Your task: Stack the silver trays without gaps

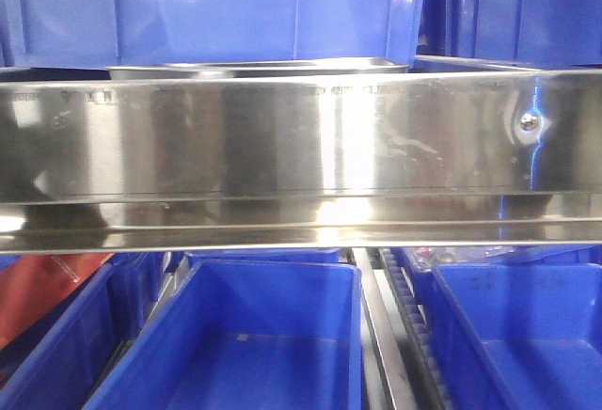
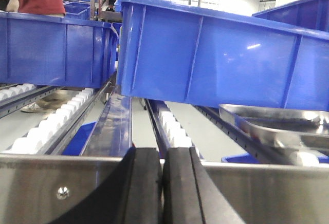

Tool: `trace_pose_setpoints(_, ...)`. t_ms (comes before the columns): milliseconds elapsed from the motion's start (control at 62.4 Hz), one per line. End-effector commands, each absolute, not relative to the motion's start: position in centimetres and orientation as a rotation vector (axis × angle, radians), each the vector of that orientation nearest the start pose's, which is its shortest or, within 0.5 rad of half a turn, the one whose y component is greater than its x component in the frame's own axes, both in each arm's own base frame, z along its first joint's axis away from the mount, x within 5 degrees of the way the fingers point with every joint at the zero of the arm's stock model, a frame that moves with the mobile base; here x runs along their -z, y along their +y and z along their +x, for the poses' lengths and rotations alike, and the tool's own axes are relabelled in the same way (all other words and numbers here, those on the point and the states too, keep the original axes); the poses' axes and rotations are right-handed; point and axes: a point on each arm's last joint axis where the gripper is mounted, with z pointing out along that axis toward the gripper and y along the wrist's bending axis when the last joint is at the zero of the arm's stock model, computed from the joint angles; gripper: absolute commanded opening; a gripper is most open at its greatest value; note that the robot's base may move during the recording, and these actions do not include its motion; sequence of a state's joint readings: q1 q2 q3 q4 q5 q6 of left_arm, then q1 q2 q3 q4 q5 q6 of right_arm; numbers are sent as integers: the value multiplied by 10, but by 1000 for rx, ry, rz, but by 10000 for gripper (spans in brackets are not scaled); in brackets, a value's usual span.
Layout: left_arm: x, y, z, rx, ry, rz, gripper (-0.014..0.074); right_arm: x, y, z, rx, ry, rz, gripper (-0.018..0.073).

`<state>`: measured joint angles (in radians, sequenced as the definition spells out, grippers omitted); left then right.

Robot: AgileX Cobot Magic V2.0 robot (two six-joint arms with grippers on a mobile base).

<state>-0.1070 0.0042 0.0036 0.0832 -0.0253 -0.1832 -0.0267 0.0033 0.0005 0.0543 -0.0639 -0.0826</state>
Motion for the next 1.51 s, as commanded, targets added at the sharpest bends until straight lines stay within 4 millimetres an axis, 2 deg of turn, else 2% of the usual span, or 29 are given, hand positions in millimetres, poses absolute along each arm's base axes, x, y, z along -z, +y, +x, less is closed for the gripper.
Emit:
trace_pose_setpoints(0,-221,-7,55,227,1397,-27,4,-224,-2,54,56,1361,2,-81)
trace_pose_setpoints(128,-228,-7,53,238,1319,-28,4,-231,-2,53,60,1285,6,-81)
trace_pose_setpoints(208,-227,-7,54,236,1343,-29,4,-238,-3,50,31,1205,39,-81)
trace_pose_setpoints(272,-235,-6,52,236,1371,-34,4,-239,-4,50,-14,1189,73,-81)
trace_pose_setpoints(369,-249,-6,47,272,1443,-73,4,-240,-2,51,-49,1300,89,-81)
trace_pose_setpoints(481,-261,-5,43,267,1465,-69,4,-254,-1,47,-62,1398,86,-81)
trace_pose_setpoints(625,-276,-6,41,288,1521,-84,4,-273,1,41,-118,1434,110,-81)
trace_pose_setpoints(930,-336,-5,14,303,1617,-71,4,-315,6,47,-167,1666,105,-81)
trace_pose_setpoints(1106,-336,-5,9,293,1690,-68,4,-337,9,41,-232,1639,114,-81)
trace_pose_setpoints(1362,-335,-6,8,315,1696,-71,4,-347,11,39,-315,1556,149,-81)
trace_pose_setpoints(1426,-335,-6,8,315,1696,-71,4,-345,12,40,-314,1586,140,-81)
trace_pose_setpoints(1491,-336,-6,8,315,1696,-71,4,-343,15,40,-291,1699,82,-80)
